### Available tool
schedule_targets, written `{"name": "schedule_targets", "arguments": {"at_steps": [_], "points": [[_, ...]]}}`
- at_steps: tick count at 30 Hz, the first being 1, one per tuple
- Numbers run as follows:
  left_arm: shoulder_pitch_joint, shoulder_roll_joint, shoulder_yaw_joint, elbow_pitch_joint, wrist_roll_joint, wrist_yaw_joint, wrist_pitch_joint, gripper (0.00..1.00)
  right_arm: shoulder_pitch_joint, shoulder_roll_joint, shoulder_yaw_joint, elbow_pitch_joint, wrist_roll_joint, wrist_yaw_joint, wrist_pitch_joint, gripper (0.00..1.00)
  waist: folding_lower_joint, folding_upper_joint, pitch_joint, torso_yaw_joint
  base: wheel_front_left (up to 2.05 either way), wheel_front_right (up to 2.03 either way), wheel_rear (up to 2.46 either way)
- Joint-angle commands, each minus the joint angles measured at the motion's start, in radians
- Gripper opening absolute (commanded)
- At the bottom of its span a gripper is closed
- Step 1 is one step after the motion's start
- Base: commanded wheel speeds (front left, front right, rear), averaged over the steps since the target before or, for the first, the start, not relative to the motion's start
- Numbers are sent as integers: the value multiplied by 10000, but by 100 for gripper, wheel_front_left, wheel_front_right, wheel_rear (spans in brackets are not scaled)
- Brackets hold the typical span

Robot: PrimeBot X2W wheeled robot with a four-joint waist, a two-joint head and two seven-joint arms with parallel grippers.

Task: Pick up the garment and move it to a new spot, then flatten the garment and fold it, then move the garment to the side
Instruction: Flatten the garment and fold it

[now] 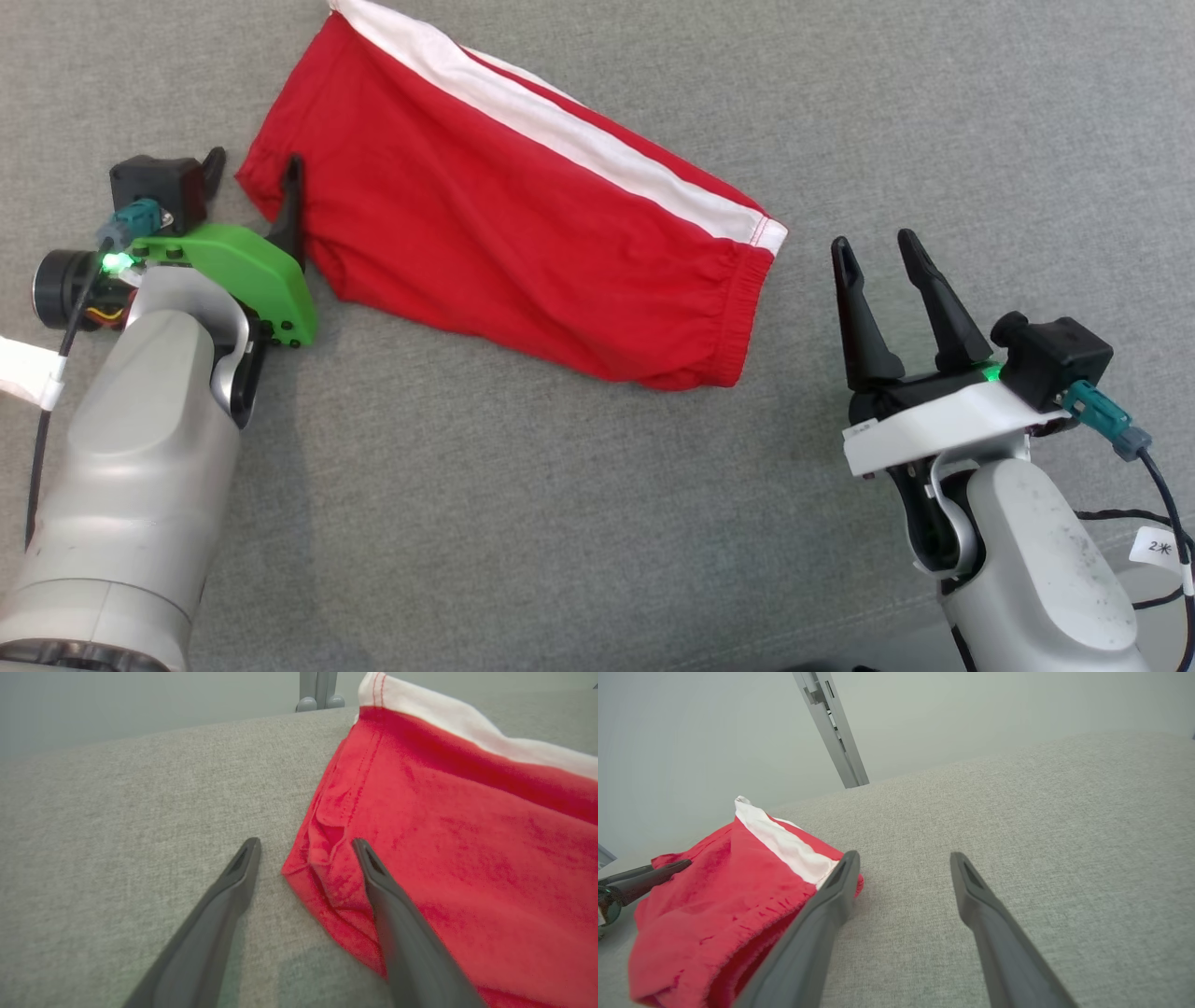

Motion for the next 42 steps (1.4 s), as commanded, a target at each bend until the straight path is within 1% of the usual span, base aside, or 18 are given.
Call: {"name": "schedule_targets", "arguments": {"at_steps": [1,2,3,7,10,15,20,23,27,32,34,35,36,37,39,42], "points": [[136,-24,-60,244,-68,-22,169,89,124,-34,-86,58,-118,-11,-46,100,0,0,-141,103,0,0,0],[169,-94,-158,420,-99,-13,328,18,125,-34,-138,100,-199,-11,-44,100,0,0,-192,117,0,0,0],[239,-183,-256,514,-215,-14,437,0,133,-31,-183,149,-332,-13,-46,100,0,0,-251,130,0,0,0],[603,-321,-606,584,-656,-15,588,0,222,-33,-305,334,-598,-13,-46,100,0,0,-539,238,0,0,0],[836,-368,-725,479,-1086,-16,341,0,331,-34,-393,488,-808,-11,-46,100,0,0,-831,359,0,0,0],[1483,-449,-528,386,-1649,-17,-292,0,582,-32,-545,759,-1169,-11,-45,100,0,0,-1535,715,0,0,0],[2367,-632,-206,151,-1914,-9,-528,0,964,-32,-825,1044,-1369,-11,-45,100,0,0,-2216,1216,0,0,0],[3156,-731,161,-468,-1896,170,-539,0,1257,-34,-927,1232,-1460,-13,-45,100,0,0,-2660,1532,0,0,0],[4329,-836,576,-1407,-1660,438,-537,0,1530,-35,-999,1366,-1489,-11,-45,100,0,0,-3057,1793,0,0,0],[5672,-1068,1027,-2681,-1303,782,-535,0,1738,-34,-970,1446,-1570,-11,-45,100,0,0,-3267,2049,0,0,0],[6082,-1167,1092,-3076,-1116,798,-527,0,1745,-34,-850,1450,-1570,-11,-45,100,0,0,-3259,2162,0,0,0],[6193,-1180,1153,-3258,-1001,823,-528,39,1673,-32,-759,1439,-1596,-11,-45,100,0,0,-3234,2221,0,0,0],[6293,-1219,1185,-3415,-915,843,-529,72,1586,-34,-689,1428,-1592,-13,-45,100,0,0,-3213,2268,0,0,0],[6418,-1296,1249,-3583,-850,868,-527,100,1457,-34,-562,1420,-1553,-13,-45,100,0,0,-3177,2323,0,0,0],[6635,-1422,1420,-4081,-603,838,-526,100,1057,-35,-200,1456,-1483,-11,-45,100,0,0,-3055,2475,0,0,0],[6685,-1497,1519,-4431,-288,758,-528,100,488,-37,251,1655,-1586,-11,-45,100,0,0,-2913,2630,0,0,0]]}}
